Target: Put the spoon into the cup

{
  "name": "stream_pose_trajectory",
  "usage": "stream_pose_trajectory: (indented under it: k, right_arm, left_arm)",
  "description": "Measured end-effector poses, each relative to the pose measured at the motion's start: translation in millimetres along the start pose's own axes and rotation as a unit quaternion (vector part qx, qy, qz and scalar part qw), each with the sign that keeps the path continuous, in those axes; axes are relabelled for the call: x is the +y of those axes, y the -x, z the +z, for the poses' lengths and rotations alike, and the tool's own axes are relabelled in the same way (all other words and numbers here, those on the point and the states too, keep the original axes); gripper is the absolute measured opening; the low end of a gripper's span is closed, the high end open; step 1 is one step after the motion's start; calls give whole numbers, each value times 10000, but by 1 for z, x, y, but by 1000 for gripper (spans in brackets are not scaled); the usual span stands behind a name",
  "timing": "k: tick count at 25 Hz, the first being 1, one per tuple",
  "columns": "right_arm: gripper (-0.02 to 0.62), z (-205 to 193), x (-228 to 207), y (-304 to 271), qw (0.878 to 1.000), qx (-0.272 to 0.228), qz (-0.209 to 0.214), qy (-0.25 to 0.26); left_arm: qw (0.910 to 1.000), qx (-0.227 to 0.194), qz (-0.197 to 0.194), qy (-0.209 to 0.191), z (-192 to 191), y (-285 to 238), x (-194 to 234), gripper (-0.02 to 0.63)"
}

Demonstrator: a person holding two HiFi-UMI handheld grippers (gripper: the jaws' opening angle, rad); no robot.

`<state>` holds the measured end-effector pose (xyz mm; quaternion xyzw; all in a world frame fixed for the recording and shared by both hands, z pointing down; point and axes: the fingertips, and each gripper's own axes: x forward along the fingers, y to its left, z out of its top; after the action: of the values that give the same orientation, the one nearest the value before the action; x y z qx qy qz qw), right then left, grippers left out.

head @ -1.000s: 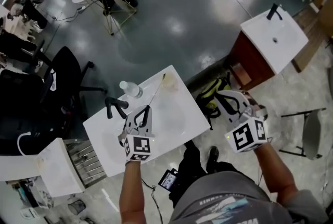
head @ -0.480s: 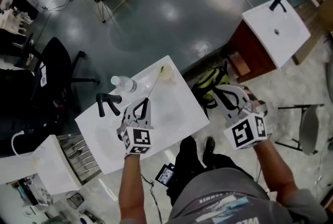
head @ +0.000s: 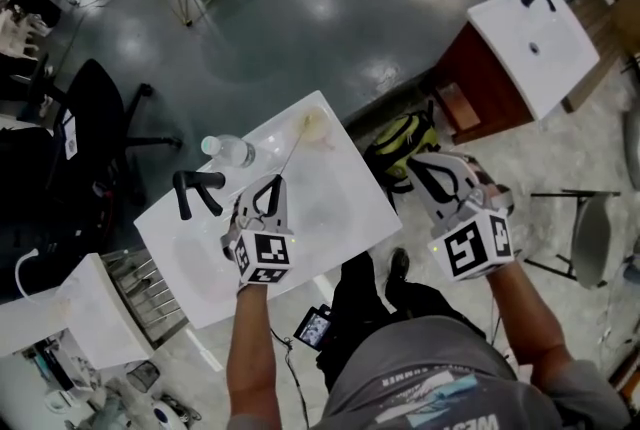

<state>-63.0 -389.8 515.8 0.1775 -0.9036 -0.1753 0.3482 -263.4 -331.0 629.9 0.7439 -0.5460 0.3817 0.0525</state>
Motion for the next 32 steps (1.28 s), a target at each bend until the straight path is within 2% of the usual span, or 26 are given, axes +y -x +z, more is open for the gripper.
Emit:
stream_pose_trajectory:
  k: [22, 32]
  right_arm:
    - [32, 7, 24, -16, 9998, 181, 128, -3]
    - [32, 6, 25, -18, 9998, 195, 77, -47]
  left_arm:
    - [9998, -68, 138, -152, -6, -1, 12, 6]
    - [9995, -68, 46, -293, -2, -7, 8, 8]
